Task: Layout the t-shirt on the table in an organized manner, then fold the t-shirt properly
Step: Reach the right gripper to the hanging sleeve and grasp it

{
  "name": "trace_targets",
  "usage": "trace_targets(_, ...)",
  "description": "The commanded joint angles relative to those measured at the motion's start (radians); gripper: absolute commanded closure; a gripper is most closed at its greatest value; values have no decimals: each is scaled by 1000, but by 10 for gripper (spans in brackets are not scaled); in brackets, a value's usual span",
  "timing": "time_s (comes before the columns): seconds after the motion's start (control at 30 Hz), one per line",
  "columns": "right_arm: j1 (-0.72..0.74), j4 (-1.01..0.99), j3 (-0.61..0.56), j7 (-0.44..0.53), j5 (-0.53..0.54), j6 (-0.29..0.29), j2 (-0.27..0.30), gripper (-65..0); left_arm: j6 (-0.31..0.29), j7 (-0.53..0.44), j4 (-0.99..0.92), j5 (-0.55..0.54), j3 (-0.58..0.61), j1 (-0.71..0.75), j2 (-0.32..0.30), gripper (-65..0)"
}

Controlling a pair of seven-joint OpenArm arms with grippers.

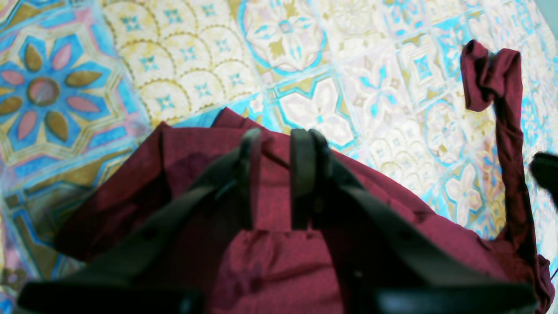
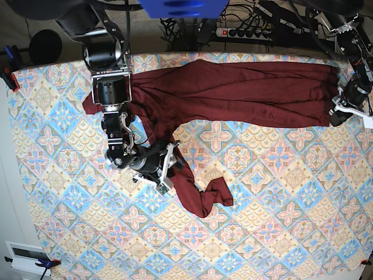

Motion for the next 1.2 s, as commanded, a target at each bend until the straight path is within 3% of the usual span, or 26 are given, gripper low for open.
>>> trace_targets(0.0, 36, 16, 1, 28, 15, 2, -1, -227, -4, -19, 16, -15, -7, -7, -24, -112)
trace_targets(0.67, 29, -99, -2, 117, 13, 2, 5, -223, -7, -19, 16, -18, -7, -5, -24, -112)
trace_targets(0.77, 28, -97, -2, 114, 13, 2, 5, -164, -7, -19, 16, -18, -7, -5, -24, -112)
trace_targets(0.9, 11, -59, -2, 112, 13, 2, 5, 0, -9, -19, 16, -18, -7, -5, -24, -112)
trace_targets(1.17, -142, 291, -42, 2, 18, 2, 5, 0, -9, -22, 16, -18, -7, -5, -24, -112)
